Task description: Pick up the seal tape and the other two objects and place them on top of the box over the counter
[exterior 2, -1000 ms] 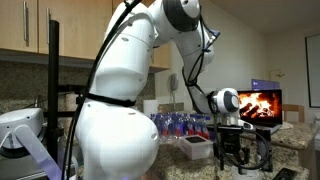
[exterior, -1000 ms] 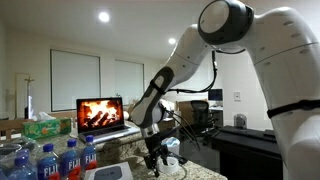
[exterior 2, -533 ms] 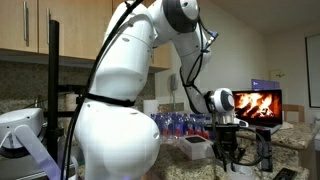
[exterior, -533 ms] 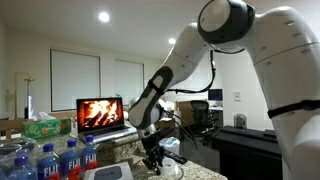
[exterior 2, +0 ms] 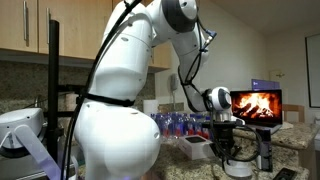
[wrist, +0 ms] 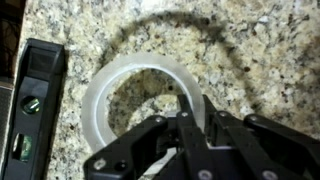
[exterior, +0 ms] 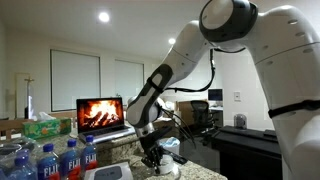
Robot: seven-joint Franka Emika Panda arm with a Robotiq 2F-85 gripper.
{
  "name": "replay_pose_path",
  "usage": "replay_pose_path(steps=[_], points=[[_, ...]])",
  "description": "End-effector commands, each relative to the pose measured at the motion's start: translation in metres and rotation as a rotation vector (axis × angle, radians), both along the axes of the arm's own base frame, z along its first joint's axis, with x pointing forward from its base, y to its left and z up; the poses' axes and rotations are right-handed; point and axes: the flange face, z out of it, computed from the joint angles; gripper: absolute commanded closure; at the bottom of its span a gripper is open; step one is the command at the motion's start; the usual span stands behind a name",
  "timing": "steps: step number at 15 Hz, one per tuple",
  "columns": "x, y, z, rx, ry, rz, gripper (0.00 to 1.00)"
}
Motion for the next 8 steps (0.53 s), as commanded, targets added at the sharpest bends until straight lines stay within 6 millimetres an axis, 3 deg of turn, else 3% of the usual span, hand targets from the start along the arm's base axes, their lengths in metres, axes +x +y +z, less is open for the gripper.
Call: replay_pose_path(steps=[1,4,8], points=[[-0.018,0.030,0.052,0.001,-0.039,0.024,0.90],[-0.028,0.084,0.101,0.009,-0.106,0.075,0.91],[-0.038,0.187,0.155,0.017,-0.182,0.134,0.90]])
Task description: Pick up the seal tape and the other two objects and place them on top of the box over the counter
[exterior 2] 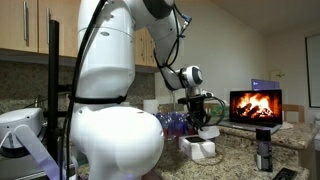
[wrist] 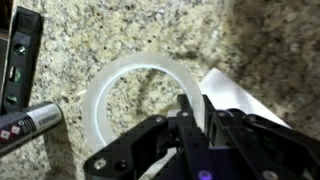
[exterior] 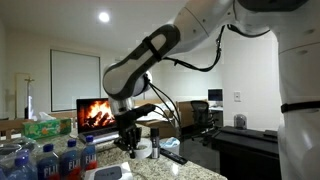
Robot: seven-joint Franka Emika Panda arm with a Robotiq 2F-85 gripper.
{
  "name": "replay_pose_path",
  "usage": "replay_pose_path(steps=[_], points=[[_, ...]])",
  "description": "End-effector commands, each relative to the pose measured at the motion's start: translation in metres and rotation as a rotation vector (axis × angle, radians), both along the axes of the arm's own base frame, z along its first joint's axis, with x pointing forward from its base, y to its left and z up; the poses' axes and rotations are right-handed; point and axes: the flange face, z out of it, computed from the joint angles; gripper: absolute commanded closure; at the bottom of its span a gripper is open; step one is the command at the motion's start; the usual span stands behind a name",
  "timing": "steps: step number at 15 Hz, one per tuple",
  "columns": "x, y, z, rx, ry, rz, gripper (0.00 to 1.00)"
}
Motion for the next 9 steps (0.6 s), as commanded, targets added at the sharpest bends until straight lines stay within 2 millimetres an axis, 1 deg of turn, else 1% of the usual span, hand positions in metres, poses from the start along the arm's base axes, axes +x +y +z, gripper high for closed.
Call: replay_pose_path(steps=[1,2,3,4,5,6,7,9], points=[[-0.005,0.082,0.038,-0.003,-0.024,0.019,0.90],[-0.001,0.103,0.041,0.001,-0.014,0.030,0.90],[0.005,0.119,0.039,0.020,0.015,0.049,0.90],[0.010,0.130,0.037,0.034,0.039,0.066,0.90],[0.016,0.138,0.029,0.052,0.070,0.068,0.90],[0.021,0.143,0.023,0.066,0.095,0.060,0.90],[0.028,0.144,0.013,0.082,0.121,0.043,0.90],[0.040,0.141,-0.006,0.107,0.169,-0.001,0.90]])
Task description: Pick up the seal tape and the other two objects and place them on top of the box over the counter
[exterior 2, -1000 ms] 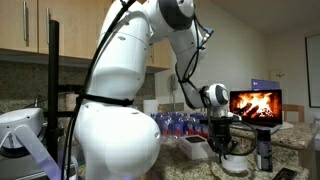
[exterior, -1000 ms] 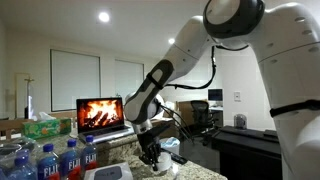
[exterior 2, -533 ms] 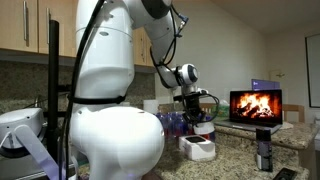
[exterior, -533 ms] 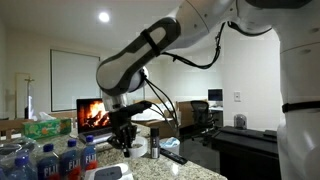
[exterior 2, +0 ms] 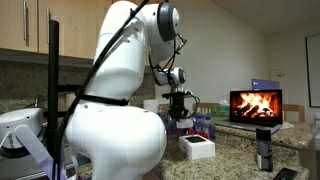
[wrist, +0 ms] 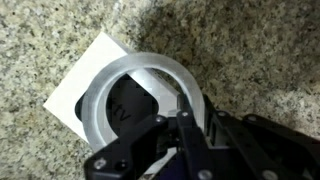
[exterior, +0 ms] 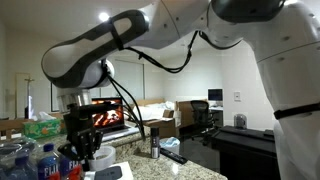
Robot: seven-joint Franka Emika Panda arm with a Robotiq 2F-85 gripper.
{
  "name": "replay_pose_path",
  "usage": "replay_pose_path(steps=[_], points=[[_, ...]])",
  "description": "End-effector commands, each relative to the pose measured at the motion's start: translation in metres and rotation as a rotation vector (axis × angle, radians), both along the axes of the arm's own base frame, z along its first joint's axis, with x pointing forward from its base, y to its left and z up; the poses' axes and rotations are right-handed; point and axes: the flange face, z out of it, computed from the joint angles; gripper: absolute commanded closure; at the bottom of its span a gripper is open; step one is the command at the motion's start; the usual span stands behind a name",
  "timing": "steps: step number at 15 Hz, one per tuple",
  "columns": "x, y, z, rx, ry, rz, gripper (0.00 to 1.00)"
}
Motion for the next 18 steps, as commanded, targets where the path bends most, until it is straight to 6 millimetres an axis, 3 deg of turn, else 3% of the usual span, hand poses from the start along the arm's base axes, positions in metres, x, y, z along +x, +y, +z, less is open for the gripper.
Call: replay_pose_path(steps=[1,4,7,18], points=[[0.027,-0.004,-0.030,0.042,0.108,-0.066,0.90],[0.039,-0.011,-0.050,0.065,0.148,-0.132,0.90],[0.041,-0.020,-0.057,0.080,0.157,-0.194,0.90],[0.045,-0.042,-0.056,0.081,0.125,-0.391,0.90]])
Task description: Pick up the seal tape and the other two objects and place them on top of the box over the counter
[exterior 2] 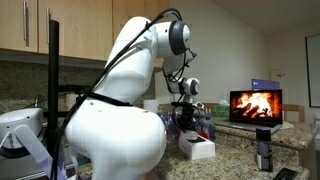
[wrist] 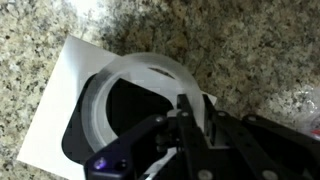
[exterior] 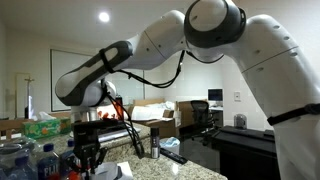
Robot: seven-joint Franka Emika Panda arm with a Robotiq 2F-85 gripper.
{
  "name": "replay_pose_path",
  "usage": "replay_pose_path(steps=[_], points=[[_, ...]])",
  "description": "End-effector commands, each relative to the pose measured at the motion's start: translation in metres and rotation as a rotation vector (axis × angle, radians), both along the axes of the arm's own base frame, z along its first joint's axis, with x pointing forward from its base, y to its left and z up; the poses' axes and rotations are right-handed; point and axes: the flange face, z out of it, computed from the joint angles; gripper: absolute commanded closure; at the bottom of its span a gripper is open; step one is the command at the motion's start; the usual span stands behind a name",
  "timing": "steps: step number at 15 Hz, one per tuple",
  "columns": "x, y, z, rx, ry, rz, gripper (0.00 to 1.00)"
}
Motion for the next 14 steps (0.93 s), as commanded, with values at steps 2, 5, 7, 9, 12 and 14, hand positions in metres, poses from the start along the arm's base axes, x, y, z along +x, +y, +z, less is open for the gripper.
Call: replay_pose_path(steps=[2,5,7,9,12,14], points=[[-0.009,-0.010,0.006,0.007,-0.009,-0.108,0.90],[-0.013,-0.017,0.005,0.012,-0.013,-0.156,0.90],[-0.017,-0.022,0.005,0.015,-0.021,-0.186,0.90],[-0.022,-0.027,0.006,0.015,-0.030,-0.210,0.90],[-0.027,-0.034,0.010,0.006,-0.049,-0.248,0.90],[-0.027,-0.036,0.014,0.001,-0.071,-0.269,0.91]])
